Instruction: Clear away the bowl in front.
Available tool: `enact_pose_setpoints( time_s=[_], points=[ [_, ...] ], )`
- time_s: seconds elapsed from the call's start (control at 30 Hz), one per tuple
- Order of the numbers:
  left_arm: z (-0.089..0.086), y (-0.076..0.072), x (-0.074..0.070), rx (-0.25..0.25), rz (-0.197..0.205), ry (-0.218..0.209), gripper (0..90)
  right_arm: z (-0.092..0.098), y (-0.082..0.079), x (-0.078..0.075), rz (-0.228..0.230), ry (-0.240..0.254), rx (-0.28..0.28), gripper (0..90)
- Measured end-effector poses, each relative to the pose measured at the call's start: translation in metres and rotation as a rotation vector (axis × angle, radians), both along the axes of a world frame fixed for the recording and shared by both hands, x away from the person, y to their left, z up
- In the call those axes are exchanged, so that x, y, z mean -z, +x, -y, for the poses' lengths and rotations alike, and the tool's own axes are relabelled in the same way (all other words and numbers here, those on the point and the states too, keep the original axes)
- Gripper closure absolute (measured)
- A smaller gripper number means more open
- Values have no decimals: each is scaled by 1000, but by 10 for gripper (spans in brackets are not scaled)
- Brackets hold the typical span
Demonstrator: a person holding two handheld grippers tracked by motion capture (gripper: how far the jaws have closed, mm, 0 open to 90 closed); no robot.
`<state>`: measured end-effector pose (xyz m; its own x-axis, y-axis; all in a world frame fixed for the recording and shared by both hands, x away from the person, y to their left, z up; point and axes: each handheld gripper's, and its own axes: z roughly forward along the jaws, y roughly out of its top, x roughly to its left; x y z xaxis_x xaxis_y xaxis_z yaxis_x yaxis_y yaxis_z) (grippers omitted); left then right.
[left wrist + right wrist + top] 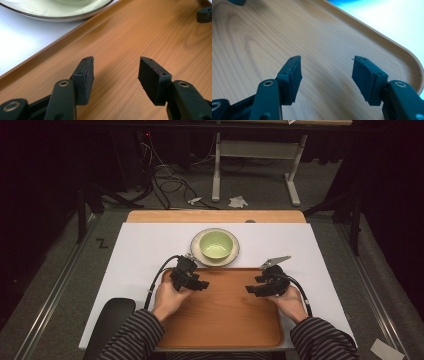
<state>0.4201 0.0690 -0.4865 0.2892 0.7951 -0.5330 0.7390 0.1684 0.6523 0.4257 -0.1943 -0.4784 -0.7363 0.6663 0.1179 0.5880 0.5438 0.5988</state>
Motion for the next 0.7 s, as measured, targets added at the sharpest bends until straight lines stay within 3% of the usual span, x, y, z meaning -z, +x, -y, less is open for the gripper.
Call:
enact_pose_setpoints(
  time_s=[0.7],
  points=[
    [3,-2,3,18,-4,20,455,-2,-3,-1,2,-6,-5,420]
  ],
)
